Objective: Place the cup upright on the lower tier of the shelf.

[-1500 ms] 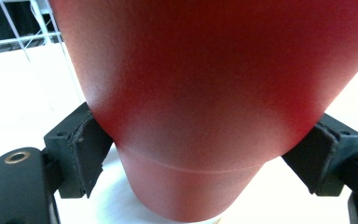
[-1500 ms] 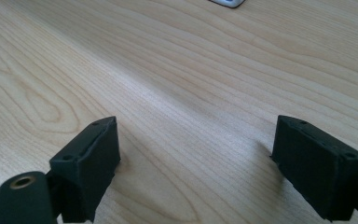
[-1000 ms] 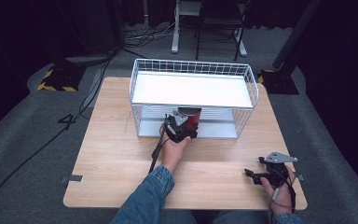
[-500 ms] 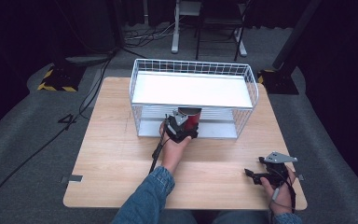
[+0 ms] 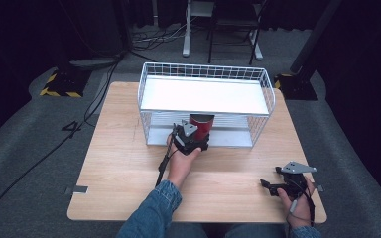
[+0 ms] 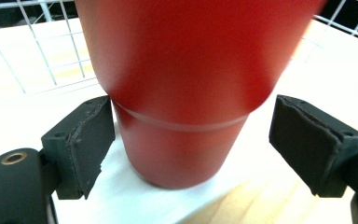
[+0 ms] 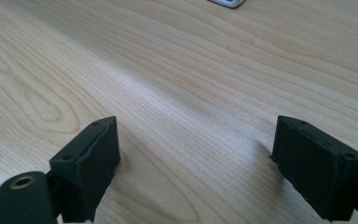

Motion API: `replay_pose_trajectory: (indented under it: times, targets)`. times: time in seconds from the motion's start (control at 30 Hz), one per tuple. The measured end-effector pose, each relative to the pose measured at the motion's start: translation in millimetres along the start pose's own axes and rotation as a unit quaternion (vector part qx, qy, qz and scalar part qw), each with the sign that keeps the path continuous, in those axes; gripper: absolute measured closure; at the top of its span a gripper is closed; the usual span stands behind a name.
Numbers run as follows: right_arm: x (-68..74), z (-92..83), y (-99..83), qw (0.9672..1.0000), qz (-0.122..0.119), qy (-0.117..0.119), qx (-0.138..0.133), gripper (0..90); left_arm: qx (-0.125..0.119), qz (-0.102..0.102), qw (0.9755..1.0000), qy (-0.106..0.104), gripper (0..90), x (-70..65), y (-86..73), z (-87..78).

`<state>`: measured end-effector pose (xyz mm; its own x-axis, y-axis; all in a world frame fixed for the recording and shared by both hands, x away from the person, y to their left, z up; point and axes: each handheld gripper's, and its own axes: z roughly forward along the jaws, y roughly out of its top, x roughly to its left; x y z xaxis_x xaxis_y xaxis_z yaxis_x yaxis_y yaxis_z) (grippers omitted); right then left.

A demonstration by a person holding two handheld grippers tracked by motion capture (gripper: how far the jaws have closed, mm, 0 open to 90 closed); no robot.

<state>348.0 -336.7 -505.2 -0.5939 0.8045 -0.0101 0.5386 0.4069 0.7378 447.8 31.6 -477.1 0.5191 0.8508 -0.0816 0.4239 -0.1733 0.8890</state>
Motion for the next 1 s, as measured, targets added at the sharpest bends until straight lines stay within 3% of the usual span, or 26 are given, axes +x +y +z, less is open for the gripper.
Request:
replay_pose_trajectory:
  times: [0.13,0.27,0.4,0.53,1.0]
  targets:
    - [0.3,-0.1,0.0,1.0,0.0,-0.001,0.0,15.4,0.001,0.003,0.9999,-0.01,15.1,-1.8,-0.3,-11.1]
    - [1.3,-0.2,-0.2,1.0,-0.003,-0.004,-0.003,15.4,0.008,0.001,1.0,0.001,15.4,-1.8,0.0,-24.7]
    - [1.3,-0.1,-0.2,1.0,-0.005,-0.004,-0.004,15.4,-0.001,0.006,1.0,-0.001,15.5,-2.7,-0.1,-41.0]
    - [0.2,0.0,0.0,1.0,0.0,-0.001,0.0,15.3,-0.011,0.009,0.9998,-0.011,15.5,-3.7,-0.7,-59.2]
    - [-0.3,0.2,0.0,1.0,0.001,0.001,0.0,15.0,-0.01,0.044,0.998,-0.043,15.7,-0.1,-7.9,-116.6]
